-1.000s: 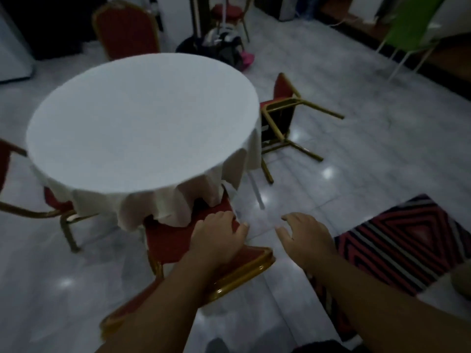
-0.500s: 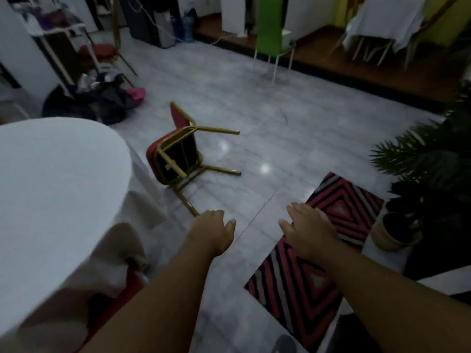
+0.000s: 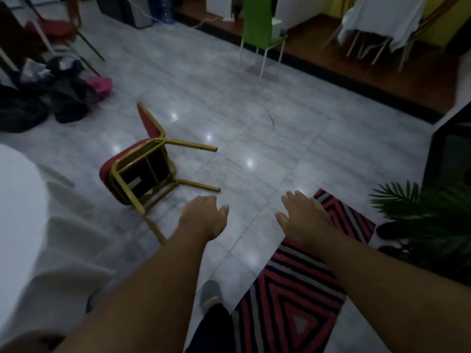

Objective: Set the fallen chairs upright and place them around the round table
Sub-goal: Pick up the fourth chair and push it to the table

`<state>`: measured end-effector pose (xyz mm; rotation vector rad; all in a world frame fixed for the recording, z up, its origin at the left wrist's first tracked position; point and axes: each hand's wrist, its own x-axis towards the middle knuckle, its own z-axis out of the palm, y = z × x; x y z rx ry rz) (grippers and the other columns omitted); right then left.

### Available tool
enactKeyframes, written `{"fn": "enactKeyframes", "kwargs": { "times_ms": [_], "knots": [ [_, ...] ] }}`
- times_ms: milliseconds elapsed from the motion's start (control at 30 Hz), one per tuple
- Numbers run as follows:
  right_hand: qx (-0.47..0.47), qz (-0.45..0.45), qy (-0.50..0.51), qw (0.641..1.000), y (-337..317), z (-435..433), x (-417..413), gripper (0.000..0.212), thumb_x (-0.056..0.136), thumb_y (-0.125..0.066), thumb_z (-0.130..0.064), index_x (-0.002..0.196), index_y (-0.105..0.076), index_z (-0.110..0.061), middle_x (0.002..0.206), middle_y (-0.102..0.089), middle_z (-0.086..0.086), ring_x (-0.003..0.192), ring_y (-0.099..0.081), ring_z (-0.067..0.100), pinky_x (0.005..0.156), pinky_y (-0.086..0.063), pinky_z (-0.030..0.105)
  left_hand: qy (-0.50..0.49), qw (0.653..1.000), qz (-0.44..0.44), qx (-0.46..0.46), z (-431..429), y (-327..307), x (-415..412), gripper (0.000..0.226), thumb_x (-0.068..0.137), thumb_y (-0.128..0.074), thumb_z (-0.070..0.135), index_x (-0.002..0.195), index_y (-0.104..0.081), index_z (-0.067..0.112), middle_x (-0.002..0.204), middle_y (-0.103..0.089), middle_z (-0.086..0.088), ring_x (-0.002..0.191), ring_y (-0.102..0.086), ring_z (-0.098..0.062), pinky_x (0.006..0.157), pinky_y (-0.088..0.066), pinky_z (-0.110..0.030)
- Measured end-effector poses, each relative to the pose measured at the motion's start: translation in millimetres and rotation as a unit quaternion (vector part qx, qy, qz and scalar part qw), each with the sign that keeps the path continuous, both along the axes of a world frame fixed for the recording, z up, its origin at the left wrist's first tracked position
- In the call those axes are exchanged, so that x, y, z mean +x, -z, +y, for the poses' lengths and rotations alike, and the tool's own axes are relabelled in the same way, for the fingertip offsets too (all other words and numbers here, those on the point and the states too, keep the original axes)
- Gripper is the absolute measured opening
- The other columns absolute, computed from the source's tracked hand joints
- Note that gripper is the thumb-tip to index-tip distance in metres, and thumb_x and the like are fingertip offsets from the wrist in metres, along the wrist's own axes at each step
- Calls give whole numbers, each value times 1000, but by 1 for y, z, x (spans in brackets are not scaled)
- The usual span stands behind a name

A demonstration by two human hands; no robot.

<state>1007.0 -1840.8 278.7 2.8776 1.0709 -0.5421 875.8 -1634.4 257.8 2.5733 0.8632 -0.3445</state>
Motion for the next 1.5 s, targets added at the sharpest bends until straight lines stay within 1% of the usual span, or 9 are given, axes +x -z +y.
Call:
{"fn": "enactKeyframes", "kwargs": {
  "times_ms": [133,233,567,700,833,967,1167,1267,1500],
  "knots": [
    [-21,0,35,999,-11,45,64,64,105,-26,-46,159,-14,-15,169,-7,1,155,-2,17,125,-1,39,18,999,-11,-32,47,1,78,61,104,-37,50,145,-46,5,149,-50,-18,139,-44,-33,114,-36,-42],
    [-11,-4,58,998,-16,85,116,65,105,-25,-48,160,-13,-16,169,-5,0,155,-1,17,125,0,39,37,999,-25,-15,84,-3,143,59,104,-39,48,144,-47,6,146,-53,-18,137,-46,-33,113,-35,-42],
    [12,4,63,998,2,157,310,65,104,-25,-50,160,-15,-18,168,-9,-1,155,-4,16,125,0,38,80,996,-38,6,144,1,345,60,104,-40,46,146,-42,4,151,-47,-17,142,-38,-33,117,-29,-41],
    [13,0,19,1000,3,194,398,64,104,-25,-50,159,-17,-18,168,-11,-1,155,-6,16,125,-3,38,35,999,-29,-5,169,2,412,67,105,-36,49,155,-30,6,163,-32,-14,152,-23,-31,124,-18,-41],
    [16,2,-38,999,8,239,483,65,104,-26,-50,159,-19,-17,168,-13,1,155,-8,17,125,-5,40,-23,999,-27,0,196,2,470,64,106,-35,48,154,-31,6,162,-33,-14,152,-24,-31,124,-17,-41],
    [4,0,-101,995,21,302,552,65,103,-27,-52,158,-22,-17,167,-16,2,155,-10,19,125,-8,42,-75,996,-19,-33,235,12,523,67,106,-33,49,158,-24,7,166,-25,-13,155,-17,-30,126,-11,-41],
    [8,-13,-149,989,23,420,651,66,103,-27,-51,158,-21,-15,167,-16,3,154,-10,19,125,-10,43,-126,992,-2,-14,333,42,603,67,106,-32,49,157,-26,6,165,-28,-14,153,-21,-32,125,-13,-42],
    [-7,-19,-163,986,16,471,694,65,103,-27,-52,157,-22,-16,167,-18,2,154,-11,19,125,-11,43,-149,988,-22,-37,380,44,649,67,106,-31,49,158,-24,7,166,-25,-12,155,-17,-30,126,-10,-41],
    [-11,-13,-208,978,16,590,769,65,103,-25,-52,159,-19,-18,168,-13,1,155,-7,17,124,-4,41,-201,979,-28,-38,484,38,723,68,106,-30,50,160,-20,10,169,-18,-11,157,-11,-29,128,-6,-43]
  ]
}}
